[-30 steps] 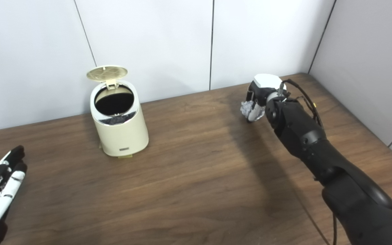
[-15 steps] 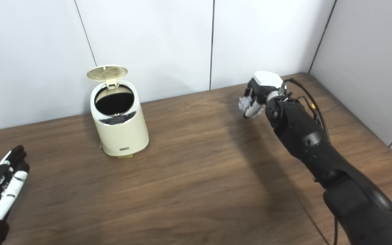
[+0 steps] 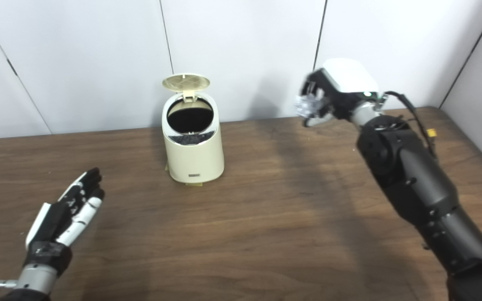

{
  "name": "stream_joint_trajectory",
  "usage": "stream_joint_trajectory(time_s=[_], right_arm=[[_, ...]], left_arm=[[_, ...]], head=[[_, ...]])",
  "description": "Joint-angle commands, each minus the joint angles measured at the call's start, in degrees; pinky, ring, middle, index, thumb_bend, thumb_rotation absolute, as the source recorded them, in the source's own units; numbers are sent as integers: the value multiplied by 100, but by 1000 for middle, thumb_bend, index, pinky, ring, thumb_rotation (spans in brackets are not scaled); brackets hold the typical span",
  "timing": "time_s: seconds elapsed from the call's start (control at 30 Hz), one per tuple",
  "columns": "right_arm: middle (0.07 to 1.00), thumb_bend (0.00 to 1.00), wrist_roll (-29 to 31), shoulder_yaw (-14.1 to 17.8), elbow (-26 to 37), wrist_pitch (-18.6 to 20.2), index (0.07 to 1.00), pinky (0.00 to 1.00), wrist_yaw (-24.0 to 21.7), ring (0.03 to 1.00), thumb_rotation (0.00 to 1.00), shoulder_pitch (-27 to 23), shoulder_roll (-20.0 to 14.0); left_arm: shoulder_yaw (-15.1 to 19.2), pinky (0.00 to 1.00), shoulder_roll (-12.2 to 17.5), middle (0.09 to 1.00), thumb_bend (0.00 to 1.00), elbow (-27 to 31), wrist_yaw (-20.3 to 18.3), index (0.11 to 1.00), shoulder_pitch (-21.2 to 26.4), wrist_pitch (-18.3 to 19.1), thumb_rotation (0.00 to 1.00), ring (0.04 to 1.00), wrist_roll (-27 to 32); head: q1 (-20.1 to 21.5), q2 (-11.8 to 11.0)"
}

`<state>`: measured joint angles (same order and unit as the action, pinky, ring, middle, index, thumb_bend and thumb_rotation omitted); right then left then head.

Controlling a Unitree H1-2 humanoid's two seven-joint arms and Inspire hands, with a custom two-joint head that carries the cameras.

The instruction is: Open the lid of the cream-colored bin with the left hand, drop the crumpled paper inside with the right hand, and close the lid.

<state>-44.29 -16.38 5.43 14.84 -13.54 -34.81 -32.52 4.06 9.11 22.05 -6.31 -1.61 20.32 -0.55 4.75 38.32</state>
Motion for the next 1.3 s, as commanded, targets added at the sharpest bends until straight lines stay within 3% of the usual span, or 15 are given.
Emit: stream_joint_trajectory(time_s=[0.0, 0.03, 0.07, 0.17, 0.3, 0.43, 0.53, 0.67, 0.87, 1.13, 1.27], right_arm=[[518, 515, -69, 64, 426, -120, 505, 440, -75, 384, 0, -372, 52], [505, 517, -146, 36, 589, -55, 506, 525, -171, 392, 0, -391, 136], [497, 518, -229, 12, 731, -4, 509, 534, -252, 394, 0, -406, 221], [485, 513, -407, -81, 932, -152, 533, 391, -269, 366, 0, -475, 511], [465, 511, -522, -127, 855, -303, 541, 448, -337, 349, 0, -557, 771], [471, 511, -595, -122, 903, -326, 537, 325, -455, 350, 0, -560, 939], [475, 517, -602, -140, 943, -359, 512, 506, -514, 368, 0, -581, 1082], [489, 515, -548, -133, 992, -404, 511, 397, -522, 367, 0, -621, 1318], [522, 513, -504, -65, 785, -528, 510, 335, -354, 378, 0, -784, 1668], [525, 513, -402, -75, 248, -730, 508, 335, -32, 382, 0, -1028, 2014], [518, 513, -478, -108, 60, -652, 514, 331, -14, 374, 0, -1096, 2158]], left_arm=[[3, 935, 30, 935, 494, 74, 56, 960, 81, -322, 513, 943, -11], [-3, 938, 20, 935, 493, 70, 61, 961, 76, -323, 512, 944, -17], [-12, 942, 16, 935, 487, 63, 68, 962, 73, -330, 512, 946, -32], [-64, 937, 15, 932, 485, 9, 84, 960, 70, -395, 529, 943, -126], [-123, 934, -24, 933, 493, -38, 122, 956, 79, -407, 544, 947, -195], [-163, 939, -63, 933, 499, -80, 137, 958, 98, -417, 563, 951, -261], [-198, 937, -52, 932, 502, -147, 161, 958, 119, -488, 572, 950, -314], [-224, 967, -46, 931, 515, -179, 198, 958, 142, -488, 588, 956, -358], [-233, 988, -55, 937, 528, -197, 231, 961, 163, -526, 608, 965, -384], [-275, 994, -91, 934, 529, -174, 250, 960, 164, -539, 627, 965, -519], [-283, 989, -95, 930, 529, -174, 263, 957, 163, -562, 632, 961, -559]], head=[[-7, 0], [-20, -11], [-25, -16], [-22, -18], [-31, -49], [-32, -71], [-37, -98], [-83, -157], [-119, -192], [-150, -221], [-157, -225]])
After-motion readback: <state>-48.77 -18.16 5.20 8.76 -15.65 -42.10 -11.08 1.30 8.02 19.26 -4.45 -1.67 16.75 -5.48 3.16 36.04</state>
